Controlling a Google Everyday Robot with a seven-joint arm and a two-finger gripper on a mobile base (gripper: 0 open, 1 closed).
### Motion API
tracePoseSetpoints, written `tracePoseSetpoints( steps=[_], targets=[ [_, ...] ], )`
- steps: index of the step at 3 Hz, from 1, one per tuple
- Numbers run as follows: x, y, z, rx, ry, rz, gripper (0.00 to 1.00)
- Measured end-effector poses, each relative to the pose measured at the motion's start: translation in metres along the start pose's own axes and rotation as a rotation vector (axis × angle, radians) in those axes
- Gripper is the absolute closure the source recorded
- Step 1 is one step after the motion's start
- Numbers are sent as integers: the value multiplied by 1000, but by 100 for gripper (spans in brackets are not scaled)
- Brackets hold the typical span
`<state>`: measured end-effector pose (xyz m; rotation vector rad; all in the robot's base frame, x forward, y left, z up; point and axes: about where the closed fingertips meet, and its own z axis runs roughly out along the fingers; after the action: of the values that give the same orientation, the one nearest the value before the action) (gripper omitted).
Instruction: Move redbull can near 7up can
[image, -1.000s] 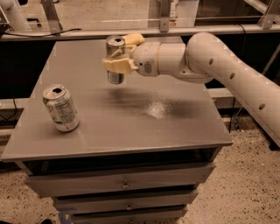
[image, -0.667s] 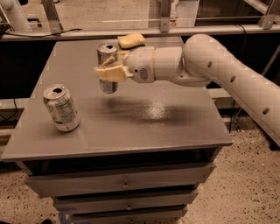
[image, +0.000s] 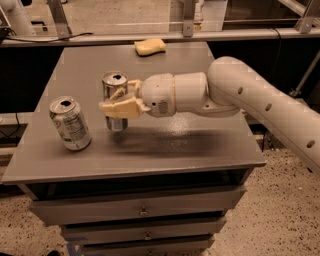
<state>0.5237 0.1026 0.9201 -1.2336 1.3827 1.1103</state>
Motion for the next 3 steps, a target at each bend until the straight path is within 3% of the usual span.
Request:
tracePoseSetpoints(
  steps=[2,3],
  targets=[
    [16,28,18,-110,-41,-5,100],
    [20,36,25,-137,-32,-12,82]
  ],
)
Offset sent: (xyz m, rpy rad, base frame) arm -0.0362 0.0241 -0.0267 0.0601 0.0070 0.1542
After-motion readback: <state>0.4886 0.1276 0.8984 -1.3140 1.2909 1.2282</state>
